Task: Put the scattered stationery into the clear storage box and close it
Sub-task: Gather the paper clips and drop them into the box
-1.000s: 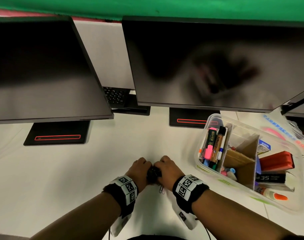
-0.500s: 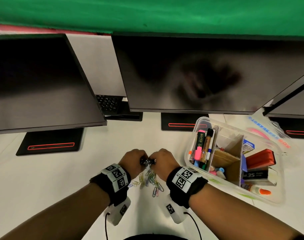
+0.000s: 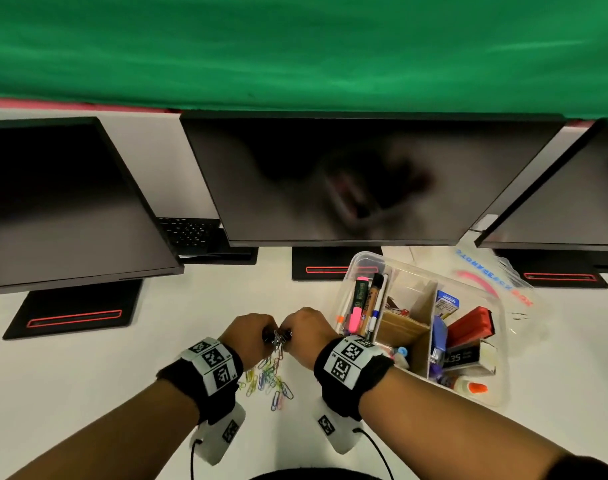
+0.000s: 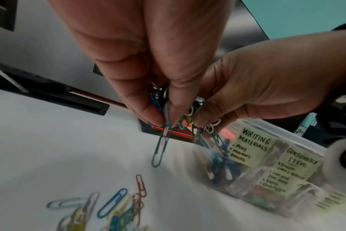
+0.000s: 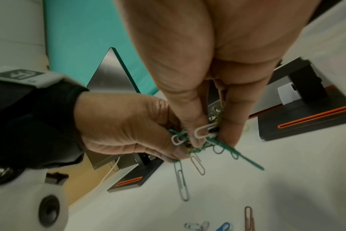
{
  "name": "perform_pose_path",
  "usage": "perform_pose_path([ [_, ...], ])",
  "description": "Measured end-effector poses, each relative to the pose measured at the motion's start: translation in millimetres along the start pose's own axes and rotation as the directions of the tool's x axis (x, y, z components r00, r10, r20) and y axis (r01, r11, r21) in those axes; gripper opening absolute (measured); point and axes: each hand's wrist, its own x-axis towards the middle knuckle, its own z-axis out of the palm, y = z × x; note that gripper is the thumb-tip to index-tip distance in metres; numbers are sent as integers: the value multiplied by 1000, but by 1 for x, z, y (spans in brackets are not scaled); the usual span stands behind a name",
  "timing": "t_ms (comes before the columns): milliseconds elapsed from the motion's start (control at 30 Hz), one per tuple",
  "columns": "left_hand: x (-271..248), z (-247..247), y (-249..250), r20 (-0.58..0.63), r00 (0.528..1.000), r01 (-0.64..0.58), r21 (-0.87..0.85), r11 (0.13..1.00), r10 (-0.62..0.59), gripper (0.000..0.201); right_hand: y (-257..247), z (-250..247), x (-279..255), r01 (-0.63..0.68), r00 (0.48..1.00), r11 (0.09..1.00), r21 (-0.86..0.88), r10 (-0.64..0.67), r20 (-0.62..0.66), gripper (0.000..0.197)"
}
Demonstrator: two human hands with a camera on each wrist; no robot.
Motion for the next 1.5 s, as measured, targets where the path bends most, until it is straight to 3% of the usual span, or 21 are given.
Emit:
perform_pose_path([
  [233, 1, -21, 15, -108, 994, -10, -121, 993, -3, 20, 10, -33, -11, 38, 998, 997, 68, -35, -55, 24],
  [500, 9, -44, 46, -184, 982, -76, -165, 983, 45, 19, 24, -66, -16, -1, 996, 967, 254, 23, -82, 21],
  [767, 38, -56, 109, -221, 966, -170, -165, 972, 132, 18, 80, -116, -32, -88, 960, 938, 336, 170, -223, 21],
  [1000, 58, -24, 161, -181, 968, -210, -197, 958, 175, 20, 146, -128, -45, -241, 899, 871, 428, 366, -239, 16],
  [1333, 80, 13, 192, -182, 973, -189, -289, 938, 140, 28, 177, -114, -41, -367, 876, 846, 386, 454, -163, 33],
  [1500, 87, 20, 198, -93, 981, -190, -348, 918, 168, 40, 181, -116, -44, -361, 887, 869, 337, 431, -163, 35],
])
